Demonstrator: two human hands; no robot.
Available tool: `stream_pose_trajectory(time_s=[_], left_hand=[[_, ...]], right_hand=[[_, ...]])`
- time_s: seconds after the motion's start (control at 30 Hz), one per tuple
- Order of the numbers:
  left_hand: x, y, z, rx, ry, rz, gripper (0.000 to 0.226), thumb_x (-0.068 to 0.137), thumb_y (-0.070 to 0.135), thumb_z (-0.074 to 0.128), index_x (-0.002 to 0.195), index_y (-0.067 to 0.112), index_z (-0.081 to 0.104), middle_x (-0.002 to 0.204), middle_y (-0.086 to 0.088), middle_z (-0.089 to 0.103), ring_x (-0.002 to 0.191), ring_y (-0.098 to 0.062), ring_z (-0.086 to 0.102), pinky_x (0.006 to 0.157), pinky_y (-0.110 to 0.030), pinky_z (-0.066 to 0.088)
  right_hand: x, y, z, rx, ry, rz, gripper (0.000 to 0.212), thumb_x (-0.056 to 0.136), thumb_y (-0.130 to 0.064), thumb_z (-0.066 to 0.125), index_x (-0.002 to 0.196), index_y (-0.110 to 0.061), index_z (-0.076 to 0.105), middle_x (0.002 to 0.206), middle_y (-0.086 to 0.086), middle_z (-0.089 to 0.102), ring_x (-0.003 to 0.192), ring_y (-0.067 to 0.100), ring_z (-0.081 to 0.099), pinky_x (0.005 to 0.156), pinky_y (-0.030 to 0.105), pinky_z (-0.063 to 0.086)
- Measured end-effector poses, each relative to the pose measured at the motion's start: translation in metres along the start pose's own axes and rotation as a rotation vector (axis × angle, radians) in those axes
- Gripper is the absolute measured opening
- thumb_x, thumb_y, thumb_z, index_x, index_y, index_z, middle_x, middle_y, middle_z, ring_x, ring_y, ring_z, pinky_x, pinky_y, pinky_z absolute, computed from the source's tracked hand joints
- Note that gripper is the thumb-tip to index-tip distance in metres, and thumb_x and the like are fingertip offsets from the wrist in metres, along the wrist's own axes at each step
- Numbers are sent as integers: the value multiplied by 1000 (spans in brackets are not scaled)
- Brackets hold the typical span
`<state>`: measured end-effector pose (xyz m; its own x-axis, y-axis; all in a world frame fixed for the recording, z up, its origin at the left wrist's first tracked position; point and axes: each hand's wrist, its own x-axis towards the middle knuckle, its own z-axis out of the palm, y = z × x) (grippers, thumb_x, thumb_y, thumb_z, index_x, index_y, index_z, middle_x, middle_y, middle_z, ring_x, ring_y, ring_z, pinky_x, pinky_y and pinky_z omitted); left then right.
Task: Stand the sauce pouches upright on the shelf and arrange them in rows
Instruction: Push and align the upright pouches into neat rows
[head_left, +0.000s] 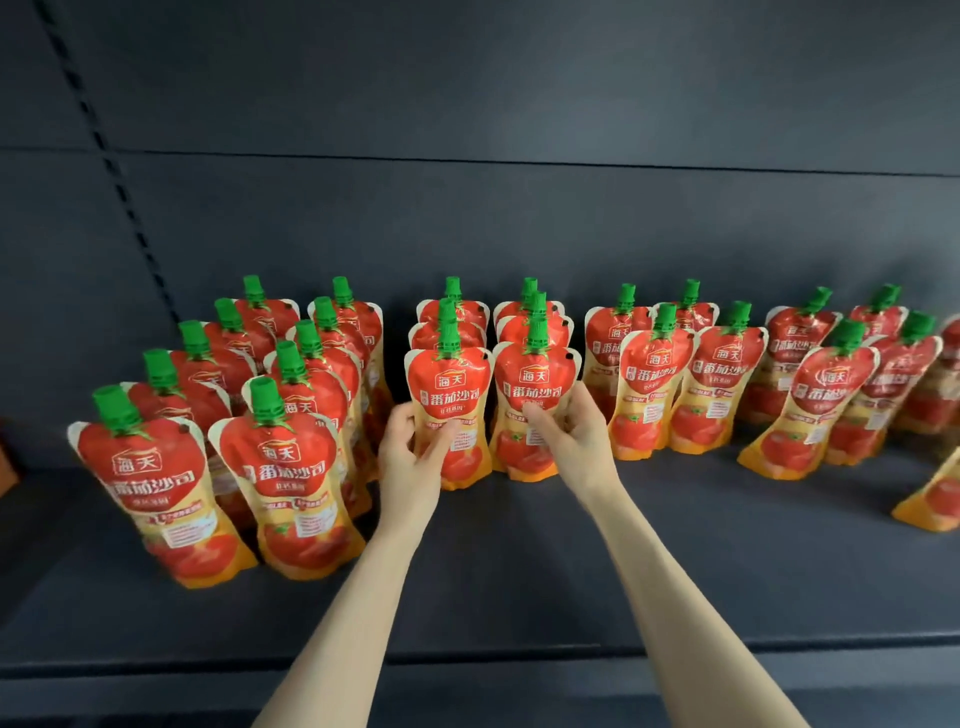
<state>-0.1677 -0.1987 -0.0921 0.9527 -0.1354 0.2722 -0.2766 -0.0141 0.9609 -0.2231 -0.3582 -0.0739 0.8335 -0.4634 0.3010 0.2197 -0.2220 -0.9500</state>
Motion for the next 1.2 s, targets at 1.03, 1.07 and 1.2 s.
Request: stream_pose_trajectory(time_s=[1.03,1.07,1.2], left_hand=[[-7,-26,7,464,161,17,65,76,39,73,128,15,42,124,-7,51,116,-24,50,93,-41,47],[-7,-26,7,461,160,13,65,76,38,73,128,15,42,124,-7,51,116,-24,50,94,-41,47],[-7,-26,7,458,156,12,66,76,38,73,128,15,42,125,-7,51,117,-24,50,93,-40,46]], right_hand=[[-15,31,-7,-307,9,66,52,83,-12,69,126,-16,40,112,-7,56,95,0,54,72,1,42],[-15,31,-7,-306,5,69,50,84,-11,68,124,-18,40,110,-8,55,93,-3,54,71,-1,41],[-15,30,-8,-300,1,71,49,84,-12,68,123,-20,40,111,-10,54,94,-6,52,72,-3,39]])
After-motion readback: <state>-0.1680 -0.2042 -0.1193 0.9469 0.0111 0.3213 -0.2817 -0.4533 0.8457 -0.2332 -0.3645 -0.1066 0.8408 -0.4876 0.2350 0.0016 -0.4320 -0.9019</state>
